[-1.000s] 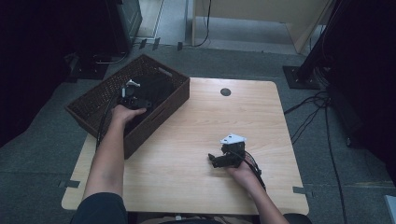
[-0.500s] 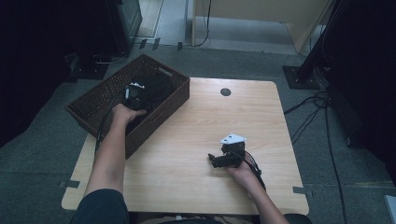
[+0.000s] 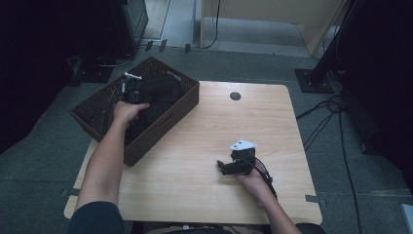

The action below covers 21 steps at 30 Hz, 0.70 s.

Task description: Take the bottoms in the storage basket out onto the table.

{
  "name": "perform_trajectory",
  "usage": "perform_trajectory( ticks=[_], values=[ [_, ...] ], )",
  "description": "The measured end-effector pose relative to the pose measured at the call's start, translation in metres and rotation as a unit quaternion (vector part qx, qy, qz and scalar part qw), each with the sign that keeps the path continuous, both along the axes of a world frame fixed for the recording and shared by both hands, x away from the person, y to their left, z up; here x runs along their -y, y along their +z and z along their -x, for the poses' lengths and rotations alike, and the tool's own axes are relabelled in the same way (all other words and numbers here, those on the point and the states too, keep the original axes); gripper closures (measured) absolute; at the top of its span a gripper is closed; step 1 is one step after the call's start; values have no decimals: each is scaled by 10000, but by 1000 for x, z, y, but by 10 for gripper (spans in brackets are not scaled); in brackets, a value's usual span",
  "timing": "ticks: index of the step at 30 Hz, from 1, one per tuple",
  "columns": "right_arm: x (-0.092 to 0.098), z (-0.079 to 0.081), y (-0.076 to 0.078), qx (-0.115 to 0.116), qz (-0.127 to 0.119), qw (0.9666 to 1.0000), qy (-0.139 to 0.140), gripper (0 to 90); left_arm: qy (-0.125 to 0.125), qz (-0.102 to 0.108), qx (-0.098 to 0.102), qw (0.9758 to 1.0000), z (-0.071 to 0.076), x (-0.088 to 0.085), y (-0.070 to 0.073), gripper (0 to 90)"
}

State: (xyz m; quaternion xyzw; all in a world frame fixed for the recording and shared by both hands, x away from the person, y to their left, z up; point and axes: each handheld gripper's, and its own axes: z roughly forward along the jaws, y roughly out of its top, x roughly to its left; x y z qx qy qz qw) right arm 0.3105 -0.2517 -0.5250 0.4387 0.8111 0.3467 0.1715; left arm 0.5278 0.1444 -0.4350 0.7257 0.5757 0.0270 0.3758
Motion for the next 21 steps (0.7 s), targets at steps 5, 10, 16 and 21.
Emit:
perform_trajectory(
  ticks=[5,10,16,21],
  values=[
    [0,0,0,4,2,10000,2,4,-72,-197,228,9995,3,-2,25,698],
    [0,0,0,1,2,10000,2,4,-91,-252,415,9988,7,-4,59,698],
    [0,0,0,2,-6,10000,-13,4,-56,-229,608,9979,17,-9,108,697],
    [0,0,0,2,-9,10000,-10,4,-39,-249,703,9972,25,-10,135,697]
  ],
)
